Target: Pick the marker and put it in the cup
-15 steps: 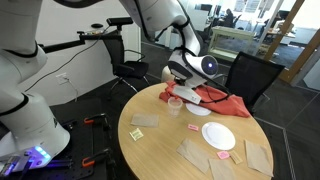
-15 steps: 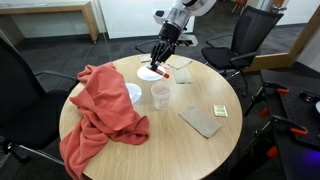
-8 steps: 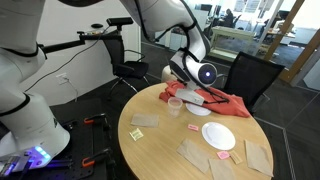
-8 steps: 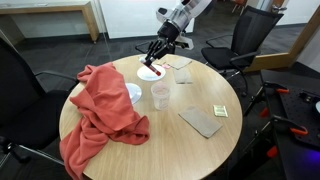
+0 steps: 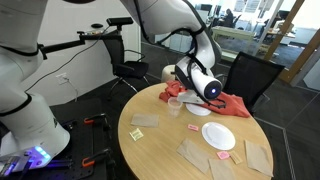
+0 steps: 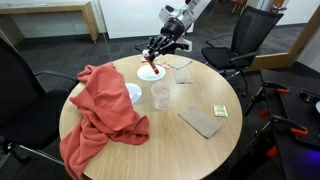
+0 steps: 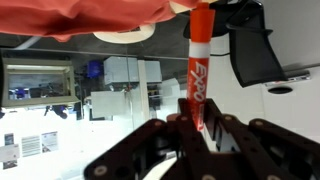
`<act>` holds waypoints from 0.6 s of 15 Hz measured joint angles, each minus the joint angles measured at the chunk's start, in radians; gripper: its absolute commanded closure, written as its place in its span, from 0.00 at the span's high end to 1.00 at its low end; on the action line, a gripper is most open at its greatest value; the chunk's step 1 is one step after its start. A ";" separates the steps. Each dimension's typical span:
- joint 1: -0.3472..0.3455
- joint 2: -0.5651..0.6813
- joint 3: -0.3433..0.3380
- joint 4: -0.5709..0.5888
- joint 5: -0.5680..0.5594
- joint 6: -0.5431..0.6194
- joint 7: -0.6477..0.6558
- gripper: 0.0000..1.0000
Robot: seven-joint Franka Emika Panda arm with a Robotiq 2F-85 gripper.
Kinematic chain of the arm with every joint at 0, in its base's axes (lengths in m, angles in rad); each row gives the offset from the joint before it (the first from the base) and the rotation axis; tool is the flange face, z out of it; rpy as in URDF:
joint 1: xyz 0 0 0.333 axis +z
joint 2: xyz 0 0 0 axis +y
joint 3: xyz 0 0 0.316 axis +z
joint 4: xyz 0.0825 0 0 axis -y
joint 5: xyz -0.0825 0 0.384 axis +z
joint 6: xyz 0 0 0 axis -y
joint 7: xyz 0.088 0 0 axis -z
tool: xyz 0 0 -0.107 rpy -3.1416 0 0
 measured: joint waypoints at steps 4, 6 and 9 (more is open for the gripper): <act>0.037 0.004 -0.065 0.000 0.000 -0.119 -0.048 0.05; 0.056 0.011 -0.087 0.000 0.000 -0.130 -0.068 0.05; 0.078 0.026 -0.112 0.000 0.000 -0.130 -0.110 0.05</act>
